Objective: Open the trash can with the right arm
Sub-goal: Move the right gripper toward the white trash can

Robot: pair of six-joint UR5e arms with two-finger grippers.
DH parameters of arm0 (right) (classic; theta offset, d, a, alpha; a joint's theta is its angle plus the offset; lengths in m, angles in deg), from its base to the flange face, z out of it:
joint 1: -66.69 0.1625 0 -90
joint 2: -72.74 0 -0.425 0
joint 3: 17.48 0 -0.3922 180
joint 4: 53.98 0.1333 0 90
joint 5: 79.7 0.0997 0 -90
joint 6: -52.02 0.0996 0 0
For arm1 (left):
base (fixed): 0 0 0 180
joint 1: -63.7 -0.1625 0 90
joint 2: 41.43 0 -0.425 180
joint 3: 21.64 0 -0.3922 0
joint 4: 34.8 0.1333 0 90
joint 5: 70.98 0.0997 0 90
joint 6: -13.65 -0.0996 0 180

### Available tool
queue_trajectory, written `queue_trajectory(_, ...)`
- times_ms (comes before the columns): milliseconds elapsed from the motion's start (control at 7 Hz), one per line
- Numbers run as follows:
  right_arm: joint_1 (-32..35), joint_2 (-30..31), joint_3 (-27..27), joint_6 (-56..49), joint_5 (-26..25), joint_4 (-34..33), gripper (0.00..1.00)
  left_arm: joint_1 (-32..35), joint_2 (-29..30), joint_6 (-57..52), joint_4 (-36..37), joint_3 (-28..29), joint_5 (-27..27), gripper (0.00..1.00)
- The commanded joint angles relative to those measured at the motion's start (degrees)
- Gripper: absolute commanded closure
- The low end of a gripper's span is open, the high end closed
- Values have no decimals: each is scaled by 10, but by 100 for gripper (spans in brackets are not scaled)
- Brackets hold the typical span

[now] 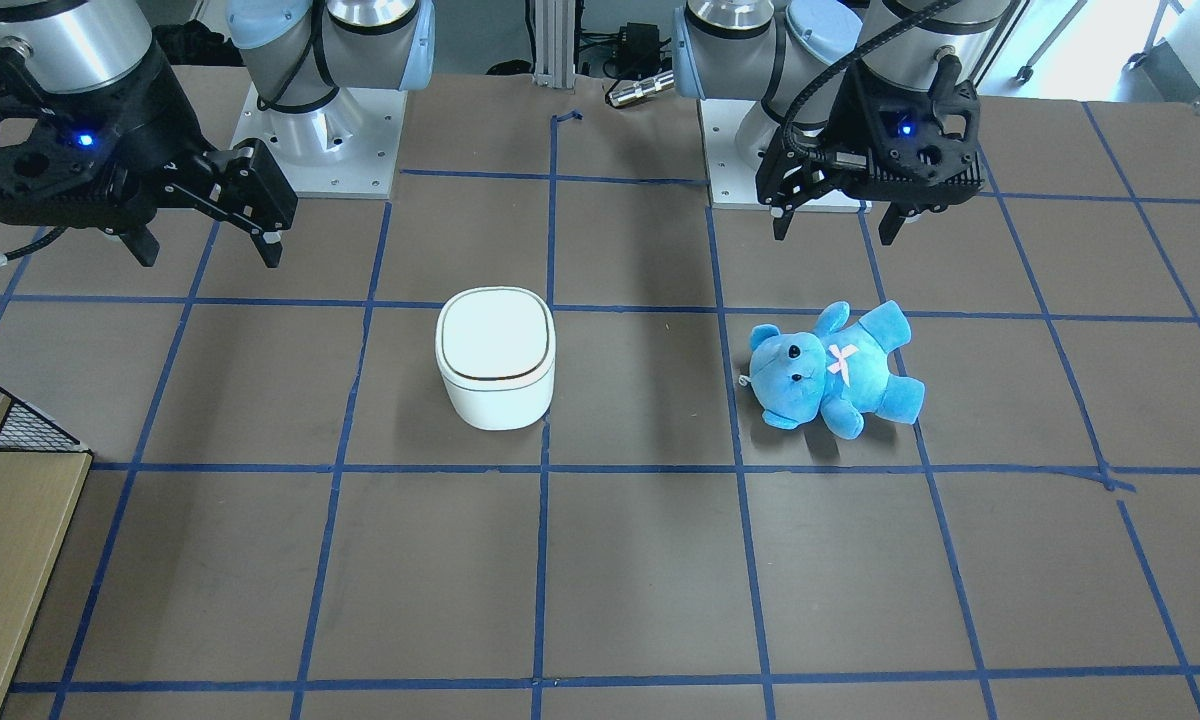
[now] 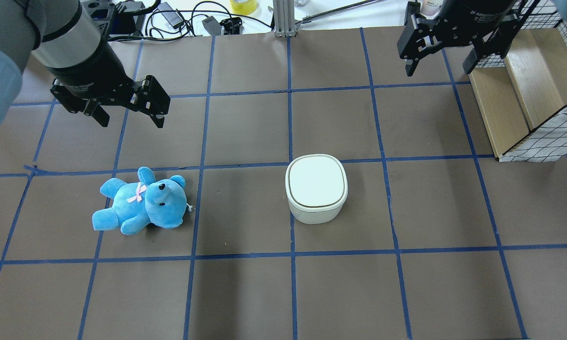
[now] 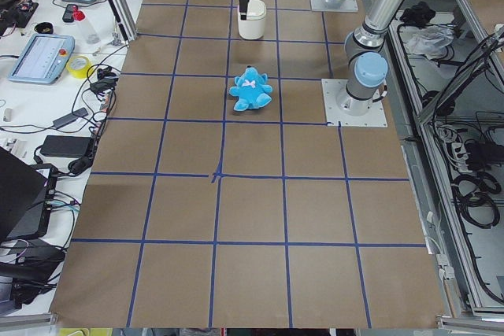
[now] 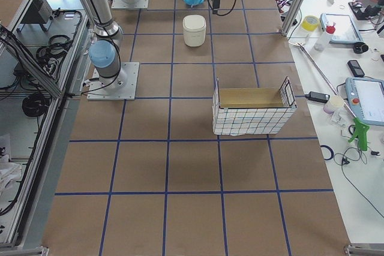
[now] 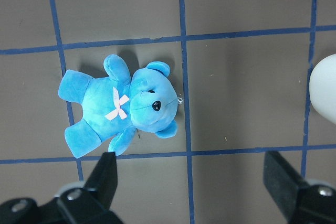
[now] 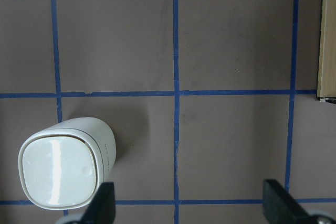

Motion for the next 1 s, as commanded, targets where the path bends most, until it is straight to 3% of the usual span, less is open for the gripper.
queue_trajectory(0,3,3,1,1,-5,-2,0,0,0,0,0,0,0,0)
queue_trajectory(143,4,3,0,5,2,-5,4,0,0,0,0,0,0,0)
queue_trajectory(429,36,0,-8,66,11,-6,86,0,0,0,0,0,0,0)
queue_trajectory(571,83,-11,-10,121,20,-11,100,0,0,0,0,0,0,0)
queue_trajectory(857,153,-41,-21,183,18,-17,100,0,0,0,0,0,0,0)
